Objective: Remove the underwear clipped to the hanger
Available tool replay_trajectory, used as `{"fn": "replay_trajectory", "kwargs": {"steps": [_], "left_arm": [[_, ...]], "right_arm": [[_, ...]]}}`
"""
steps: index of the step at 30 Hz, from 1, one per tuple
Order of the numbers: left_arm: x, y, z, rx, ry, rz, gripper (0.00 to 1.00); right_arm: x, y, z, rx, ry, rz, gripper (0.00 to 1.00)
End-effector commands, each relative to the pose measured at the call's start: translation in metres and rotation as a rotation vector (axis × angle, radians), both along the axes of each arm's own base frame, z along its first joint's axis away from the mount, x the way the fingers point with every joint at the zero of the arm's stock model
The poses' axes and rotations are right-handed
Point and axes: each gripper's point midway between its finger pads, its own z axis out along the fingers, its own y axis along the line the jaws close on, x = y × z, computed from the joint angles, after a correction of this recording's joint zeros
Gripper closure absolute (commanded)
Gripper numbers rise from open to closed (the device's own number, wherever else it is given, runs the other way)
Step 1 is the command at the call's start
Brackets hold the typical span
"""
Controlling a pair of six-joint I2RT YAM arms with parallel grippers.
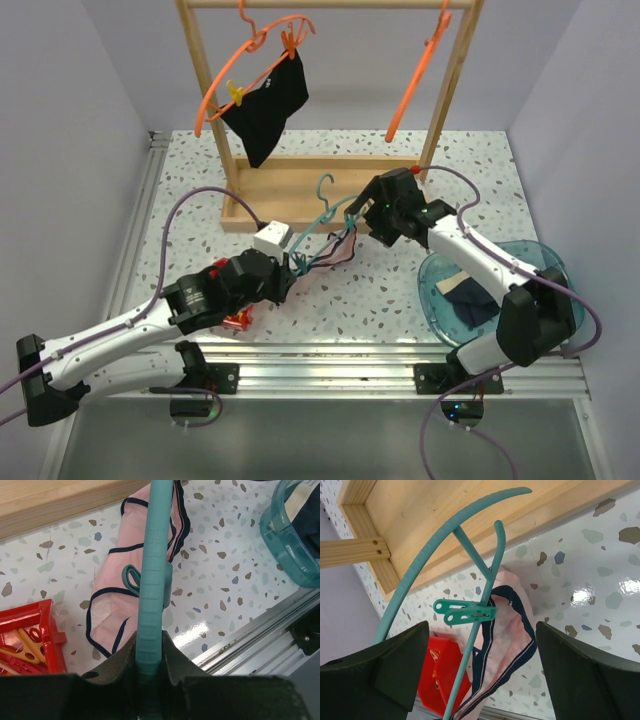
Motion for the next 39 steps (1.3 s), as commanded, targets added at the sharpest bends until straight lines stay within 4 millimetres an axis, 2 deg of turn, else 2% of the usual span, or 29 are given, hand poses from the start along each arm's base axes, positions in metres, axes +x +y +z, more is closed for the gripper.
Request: {"fn": "replay_trajectory", "kwargs": {"steps": [1,6,10,12,14,15,17,18,22,23,26,27,28,30,34,39], "left_arm": [[0.003,-0.008,0.039,-0.117,-0.042,0.017,1.0],[0.001,-0.006,0.046,-0.143,-0.044,0.024,1.0],[0.005,0.005,0.047,-0.115,-0.054,0.071,1.0],[0.006,0.01,0.045,-0.097,-0.056,0.093,1.0],[0.01,0.017,0.045,-0.085,-0.066,0.127,1.0],[0.01,0.019,0.046,-0.084,-0.071,0.137,1.0],[0.014,0.023,0.048,-0.084,-0.082,0.169,1.0],[0.015,0.024,0.049,-0.087,-0.084,0.177,1.0],[0.019,0.023,0.053,-0.097,-0.095,0.198,1.0],[0.019,0.021,0.053,-0.1,-0.095,0.199,1.0],[0.02,0.016,0.051,-0.093,-0.093,0.18,1.0],[0.02,0.014,0.049,-0.084,-0.087,0.173,1.0],[0.02,0.012,0.045,-0.072,-0.08,0.165,1.0],[0.02,0.011,0.039,-0.057,-0.07,0.161,1.0],[0.019,0.008,0.032,-0.057,-0.062,0.153,1.0],[0.021,0.004,0.031,-0.061,-0.061,0.149,1.0]], "right_arm": [[0.016,0.0,-0.002,0.001,-0.045,-0.065,0.1],[0.02,-0.006,-0.009,-0.041,-0.038,-0.114,0.1],[0.01,-0.021,-0.008,-0.098,-0.007,-0.141,0.1],[-0.002,-0.029,-0.012,-0.123,0.018,-0.141,0.1],[-0.012,-0.037,-0.007,-0.131,0.013,-0.147,0.1],[-0.023,-0.043,-0.017,-0.149,0.04,-0.145,0.1],[-0.036,-0.048,-0.017,-0.136,0.052,-0.144,0.09],[-0.045,-0.053,-0.026,-0.148,0.073,-0.143,0.1],[-0.063,-0.057,-0.034,-0.141,0.108,-0.126,0.09],[-0.066,-0.055,-0.033,-0.128,0.114,-0.114,0.09],[-0.064,-0.039,-0.014,-0.031,0.04,-0.057,0.09],[-0.062,-0.023,0.003,0.064,-0.012,-0.004,0.09],[-0.06,-0.015,0.012,0.095,-0.045,0.037,0.09],[-0.068,0.005,0.033,0.166,-0.055,0.13,0.09],[-0.088,0.037,0.058,0.255,-0.06,0.249,0.09],[-0.111,0.076,0.077,0.346,-0.071,0.311,0.09]]}}
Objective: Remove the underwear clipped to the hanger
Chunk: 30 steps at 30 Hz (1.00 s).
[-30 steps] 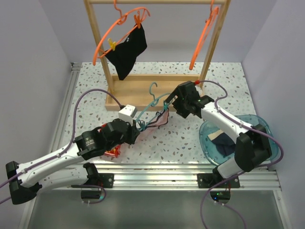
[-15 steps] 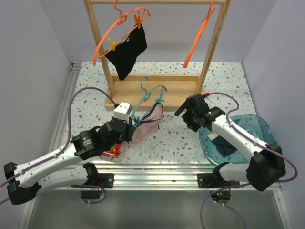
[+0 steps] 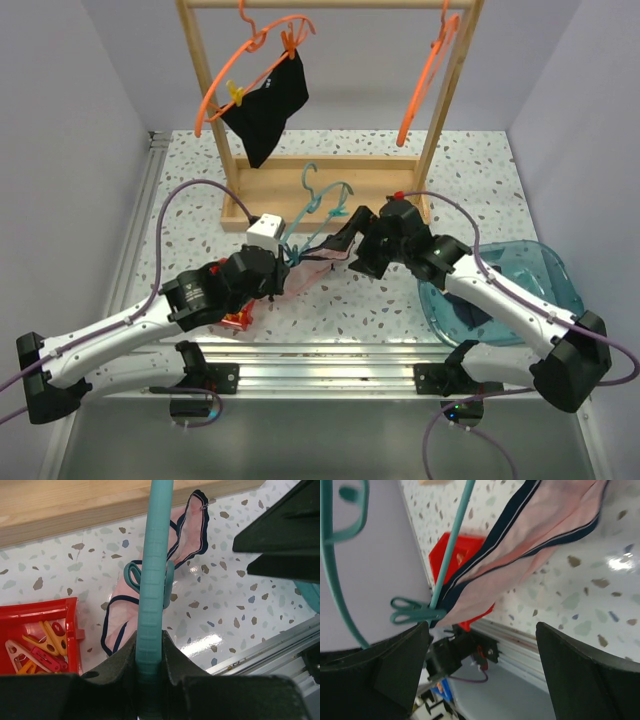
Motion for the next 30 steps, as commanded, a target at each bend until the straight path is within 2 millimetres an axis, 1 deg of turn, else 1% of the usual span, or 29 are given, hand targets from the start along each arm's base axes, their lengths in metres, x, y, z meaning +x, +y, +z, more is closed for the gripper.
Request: {"fn": "replay_trajectory", "kwargs": {"steps": [1,2,3,7,9,10,11,12,16,24,28,30], "left_arm": [[0.008,-0.014,0.02,-0.084,-0.045,0.007,1.0],[0.008,-0.015,0.02,-0.085,-0.045,0.004,1.0],[0.009,-0.016,0.019,-0.083,-0.044,0.002,1.0],[0.008,-0.018,0.019,-0.086,-0.041,-0.004,1.0],[0.008,-0.018,0.018,-0.085,-0.038,-0.005,1.0],[0.007,-0.018,0.018,-0.088,-0.038,-0.006,1.0],[0.007,-0.017,0.019,-0.092,-0.039,-0.005,1.0],[0.006,-0.016,0.019,-0.092,-0.04,-0.004,1.0],[0.006,-0.012,0.023,-0.101,-0.047,0.008,1.0],[0.004,-0.006,0.024,-0.1,-0.047,0.017,1.0],[0.004,-0.008,0.025,-0.106,-0.051,0.01,1.0],[0.004,-0.01,0.027,-0.106,-0.052,0.005,1.0]], "right_arm": [[-0.02,0.044,0.048,0.163,-0.05,0.091,0.09],[-0.021,0.05,0.048,0.165,-0.055,0.097,0.09],[-0.027,0.06,0.054,0.181,-0.067,0.12,0.09],[-0.03,0.081,0.068,0.201,-0.09,0.149,0.08],[-0.03,0.087,0.073,0.185,-0.095,0.154,0.08],[-0.029,0.088,0.072,0.175,-0.097,0.152,0.08],[-0.027,0.089,0.077,0.174,-0.103,0.15,0.08],[-0.025,0.087,0.065,0.134,-0.077,0.136,0.08],[-0.021,0.085,0.055,0.076,-0.052,0.115,0.08],[-0.021,0.083,0.056,0.058,-0.066,0.116,0.09],[-0.018,0.085,0.052,0.05,-0.068,0.113,0.09],[-0.015,0.088,0.046,0.034,-0.058,0.112,0.09]]}}
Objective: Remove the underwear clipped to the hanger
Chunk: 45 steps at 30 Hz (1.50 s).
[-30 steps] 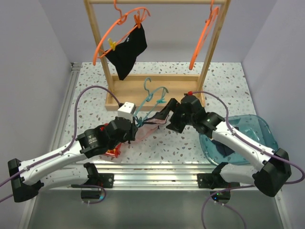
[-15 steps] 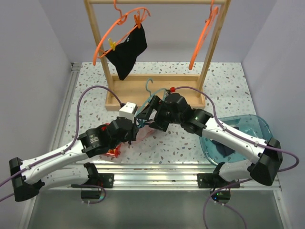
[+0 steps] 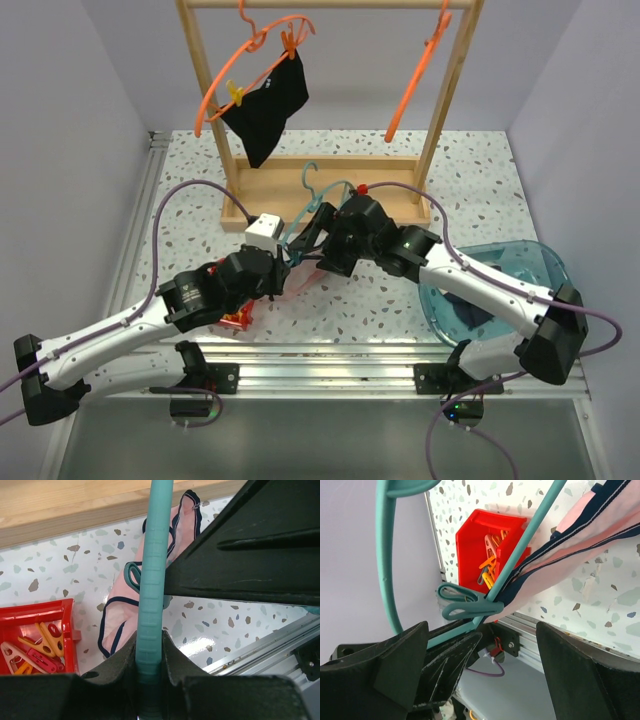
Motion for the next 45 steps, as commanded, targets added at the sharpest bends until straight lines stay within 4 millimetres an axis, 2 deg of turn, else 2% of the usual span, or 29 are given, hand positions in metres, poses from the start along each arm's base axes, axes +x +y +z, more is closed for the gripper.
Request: {"fn": "replay_trajectory", "kwargs": {"steps": [1,6,9,10,11,12,13,19,22,23,25,26,29,32,35,40,41,45], "left_arm": [[0.007,-0.008,0.023,-0.078,-0.049,0.016,1.0],[0.008,-0.007,0.028,-0.081,-0.059,0.019,1.0],[0.008,-0.003,0.029,-0.072,-0.062,0.031,1.0],[0.007,0.0,0.029,-0.072,-0.062,0.036,1.0],[0.007,0.001,0.03,-0.072,-0.064,0.041,1.0],[0.008,0.005,0.03,-0.068,-0.07,0.053,1.0],[0.007,0.008,0.031,-0.066,-0.072,0.058,1.0],[0.01,0.016,0.036,-0.065,-0.093,0.091,1.0],[0.011,0.013,0.037,-0.061,-0.097,0.088,1.0],[0.011,0.012,0.037,-0.06,-0.096,0.085,1.0],[0.013,0.009,0.037,-0.055,-0.095,0.079,1.0],[0.013,0.007,0.036,-0.054,-0.092,0.074,1.0],[0.013,0.003,0.03,-0.043,-0.079,0.062,1.0],[0.011,-0.002,0.025,-0.045,-0.067,0.045,1.0],[0.01,-0.005,0.022,-0.051,-0.059,0.032,1.0],[0.009,-0.008,0.021,-0.058,-0.052,0.023,1.0],[0.009,-0.008,0.022,-0.061,-0.053,0.022,1.0],[0.007,-0.008,0.019,-0.067,-0.045,0.019,1.0]], "right_arm": [[0.011,0.007,0.008,-0.009,-0.031,-0.015,0.09],[0.016,0.012,-0.01,-0.072,0.0,-0.009,0.09],[0.009,0.005,-0.019,-0.104,0.024,0.003,0.09],[0.002,-0.002,-0.028,-0.131,0.043,0.006,0.09],[-0.001,-0.007,-0.032,-0.143,0.049,0.004,0.09],[-0.006,-0.015,-0.025,-0.134,0.041,0.0,0.09],[-0.012,-0.024,-0.035,-0.155,0.055,-0.001,0.09],[-0.044,-0.074,-0.058,-0.21,0.096,-0.046,0.09],[-0.053,-0.085,-0.073,-0.225,0.129,-0.061,0.08],[-0.054,-0.085,-0.069,-0.199,0.116,-0.064,0.08],[-0.05,-0.08,-0.061,-0.138,0.086,-0.077,0.08],[-0.046,-0.072,-0.045,-0.053,0.035,-0.072,0.08],[-0.038,-0.057,-0.014,0.064,-0.034,-0.059,0.07],[-0.036,-0.043,0.009,0.125,-0.051,-0.027,0.05],[-0.03,-0.028,0.018,0.16,-0.038,-0.014,0.04],[-0.021,-0.001,0.015,0.208,0.023,-0.001,0.02],[-0.019,0.004,0.021,0.236,0.012,0.001,0.02],[-0.01,0.018,0.027,0.256,0.031,0.003,0.02]]}}
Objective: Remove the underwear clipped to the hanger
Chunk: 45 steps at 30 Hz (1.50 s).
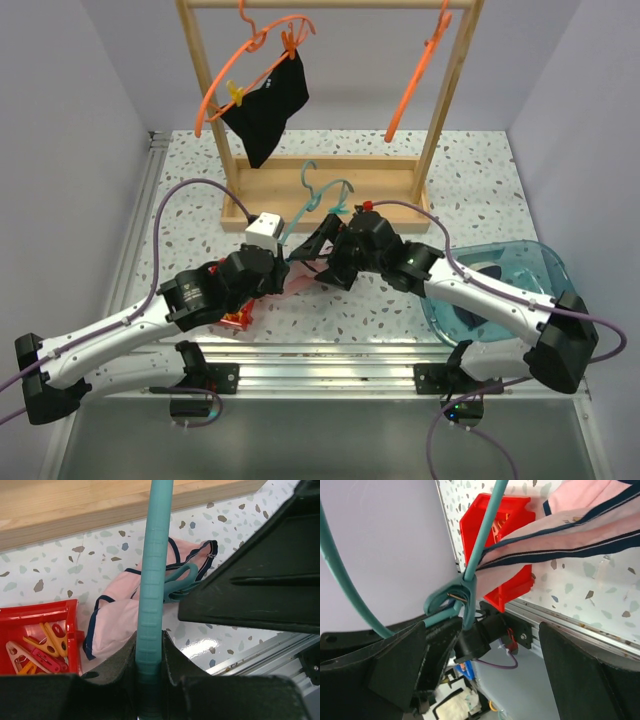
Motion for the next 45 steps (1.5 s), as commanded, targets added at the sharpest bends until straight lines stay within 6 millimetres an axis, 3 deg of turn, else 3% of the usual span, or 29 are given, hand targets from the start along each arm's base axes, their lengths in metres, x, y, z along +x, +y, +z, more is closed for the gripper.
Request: {"fn": "replay_trajectory", "kwargs": {"steps": [1,7,18,28,31,34,38,40,42,45], "left_arm": [[0.004,-0.01,0.017,-0.082,-0.038,0.003,1.0],[0.003,-0.008,0.016,-0.087,-0.037,0.005,1.0],[0.004,-0.002,0.018,-0.09,-0.051,0.024,1.0],[0.003,-0.001,0.022,-0.096,-0.059,0.023,1.0],[0.003,0.001,0.021,-0.093,-0.057,0.027,1.0],[0.002,0.002,0.022,-0.097,-0.058,0.027,1.0],[0.002,0.001,0.022,-0.1,-0.055,0.024,1.0],[0.002,0.001,0.022,-0.1,-0.055,0.024,1.0],[0.002,0.003,0.022,-0.095,-0.053,0.031,1.0],[0.001,0.006,0.02,-0.092,-0.049,0.042,1.0]], "right_arm": [[0.011,0.028,0.045,0.129,-0.03,0.017,0.02],[0.015,0.038,0.039,0.128,0.027,0.013,0.05],[0.002,0.031,0.016,0.096,0.104,0.019,0.37],[0.007,0.027,0.002,0.087,0.11,-0.011,0.53],[0.007,0.026,0.005,0.093,0.103,-0.015,0.55],[0.007,0.022,0.005,0.087,0.099,-0.021,0.64],[0.01,0.02,0.004,0.098,0.087,-0.039,0.66],[0.013,0.019,0.004,0.098,0.076,-0.046,0.76],[0.014,0.019,0.006,0.107,0.067,-0.047,0.99],[0.012,0.016,0.015,0.138,0.026,-0.035,1.0]]}}
